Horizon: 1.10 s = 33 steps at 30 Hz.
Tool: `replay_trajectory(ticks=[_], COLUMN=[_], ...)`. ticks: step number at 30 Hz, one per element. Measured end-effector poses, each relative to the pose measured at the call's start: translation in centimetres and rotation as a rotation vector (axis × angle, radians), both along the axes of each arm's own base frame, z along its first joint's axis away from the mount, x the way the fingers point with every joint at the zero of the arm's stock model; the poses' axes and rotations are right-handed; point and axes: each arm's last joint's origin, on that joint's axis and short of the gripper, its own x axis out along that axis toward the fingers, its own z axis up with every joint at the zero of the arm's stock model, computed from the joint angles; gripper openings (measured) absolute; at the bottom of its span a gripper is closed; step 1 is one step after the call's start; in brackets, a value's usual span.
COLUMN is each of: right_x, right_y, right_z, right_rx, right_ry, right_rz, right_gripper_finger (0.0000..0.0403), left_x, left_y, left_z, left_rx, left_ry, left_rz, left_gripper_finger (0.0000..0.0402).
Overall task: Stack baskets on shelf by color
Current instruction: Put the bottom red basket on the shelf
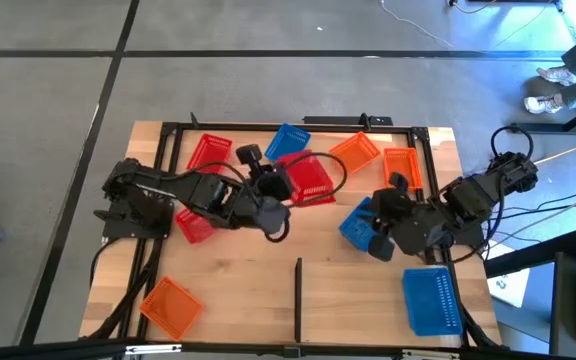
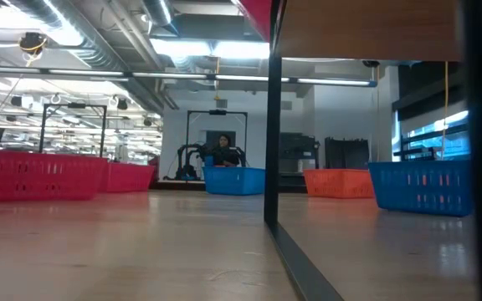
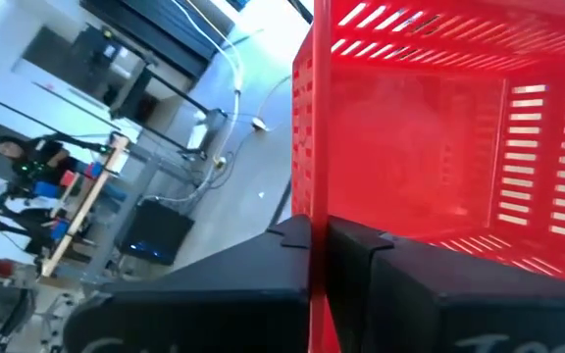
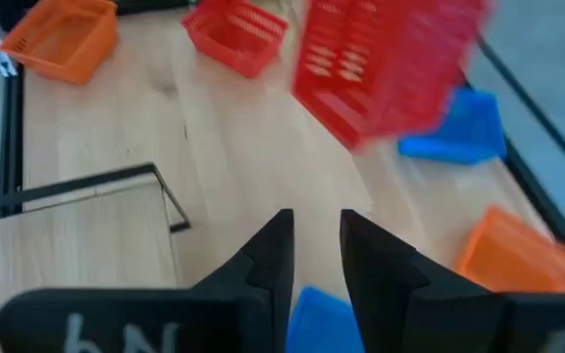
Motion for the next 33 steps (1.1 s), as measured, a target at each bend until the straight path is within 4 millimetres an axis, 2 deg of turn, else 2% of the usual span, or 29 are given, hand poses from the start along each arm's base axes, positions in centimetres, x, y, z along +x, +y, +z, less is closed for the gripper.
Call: replay_trajectory(ticks=[5,8,12,16,20,24,29,33], right_x=[1.7,2.0,2.1,2.4,2.8,3.1,3.5,3.5], right_y=[0.0,0.2,0.1,-0.4,-1.3,-2.0,-2.2,-2.1], right_z=[0.0,0.1,0.2,0.3,0.4,0.6,0.8,0.8], right_rx=[-0.070,-0.086,-0.078,-0.044,-0.033,-0.053,-0.047,-0.055], right_ry=[-0.030,-0.042,-0.055,-0.088,-0.145,-0.181,-0.195,-0.185], right_rz=[0.069,0.091,0.075,0.008,-0.129,-0.183,-0.165,-0.146], right_gripper_finger=[0.0084,0.0070,0.0037,0.0029,0.0046,0.0077,0.0112,0.0124], left_x=[0.1,0.1,0.1,0.2,0.9,1.5,2.1,2.2], left_y=[0.1,0.0,0.1,0.0,0.0,0.0,0.1,0.1], left_z=[0.2,0.2,0.2,0.3,-0.4,-0.7,-1.2,-1.1], left_rx=[0.043,0.046,0.049,0.051,0.065,0.077,0.078,0.073], left_ry=[0.023,0.027,0.024,0.001,-0.005,-0.017,-0.015,-0.033], left_rz=[0.003,0.001,0.006,0.018,0.048,0.073,0.079,0.081], left_gripper_finger=[0.0000,0.0000,0.0000,0.0000,0.0000,0.0000,0.0000,0.0000])
